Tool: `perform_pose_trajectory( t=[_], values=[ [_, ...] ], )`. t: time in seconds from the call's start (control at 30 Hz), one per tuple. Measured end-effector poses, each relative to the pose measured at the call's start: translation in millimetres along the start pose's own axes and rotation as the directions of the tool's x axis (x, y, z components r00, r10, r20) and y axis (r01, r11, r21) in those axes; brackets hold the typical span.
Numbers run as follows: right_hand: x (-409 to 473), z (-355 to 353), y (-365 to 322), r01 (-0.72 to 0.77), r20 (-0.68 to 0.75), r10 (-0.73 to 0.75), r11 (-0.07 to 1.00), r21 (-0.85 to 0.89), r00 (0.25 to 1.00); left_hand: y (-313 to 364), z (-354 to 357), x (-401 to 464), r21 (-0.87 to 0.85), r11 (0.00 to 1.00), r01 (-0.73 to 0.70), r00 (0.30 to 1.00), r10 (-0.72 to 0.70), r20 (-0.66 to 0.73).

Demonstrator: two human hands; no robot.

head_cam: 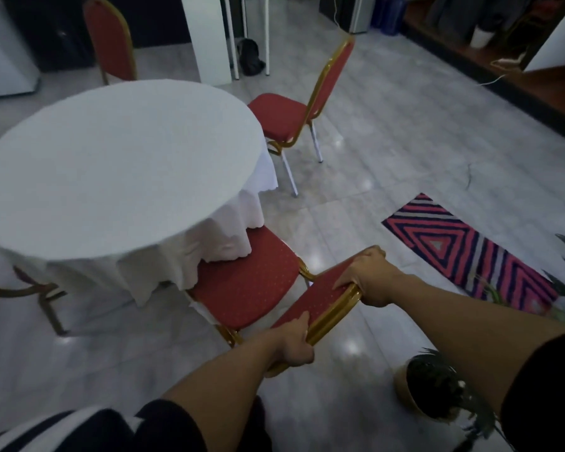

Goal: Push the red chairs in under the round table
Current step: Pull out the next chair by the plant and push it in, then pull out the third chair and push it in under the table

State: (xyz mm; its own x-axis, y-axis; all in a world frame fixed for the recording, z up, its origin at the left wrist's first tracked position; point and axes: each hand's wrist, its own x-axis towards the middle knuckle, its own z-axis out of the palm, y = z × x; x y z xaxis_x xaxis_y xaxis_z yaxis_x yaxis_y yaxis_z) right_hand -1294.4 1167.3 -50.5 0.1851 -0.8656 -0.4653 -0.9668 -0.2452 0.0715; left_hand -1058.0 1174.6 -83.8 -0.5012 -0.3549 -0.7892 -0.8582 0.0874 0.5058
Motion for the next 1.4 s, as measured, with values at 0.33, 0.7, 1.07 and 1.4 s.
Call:
perform_pose_trajectory(
  t=[0.33,0.7,1.07,1.4],
  values=[
    [92.6,-67.2,-11.0,0.045,0.06,-0.04,0.995,-0.093,0.997,-39.4,-100.6,18.1,-0.012,0.999,0.051,0.999,-0.052,-0.017],
    [176.1,-108.5,23.3,0.152,0.105,-0.138,0.977,-0.149,0.985,-30.3,-178.9,48.6,0.021,0.994,0.105,0.99,-0.106,0.096],
    [189.7,-119.2,66.0,0.279,0.438,-0.296,0.955,0.105,0.849,25.4,-203.8,70.4,0.191,0.939,0.287,0.908,-0.33,0.258],
    [225.2,-196.2,239.4,-0.023,0.148,-0.022,0.956,0.291,0.989,186.7,-338.4,102.3,0.097,0.986,0.135,0.897,-0.08,-0.434]
  ],
)
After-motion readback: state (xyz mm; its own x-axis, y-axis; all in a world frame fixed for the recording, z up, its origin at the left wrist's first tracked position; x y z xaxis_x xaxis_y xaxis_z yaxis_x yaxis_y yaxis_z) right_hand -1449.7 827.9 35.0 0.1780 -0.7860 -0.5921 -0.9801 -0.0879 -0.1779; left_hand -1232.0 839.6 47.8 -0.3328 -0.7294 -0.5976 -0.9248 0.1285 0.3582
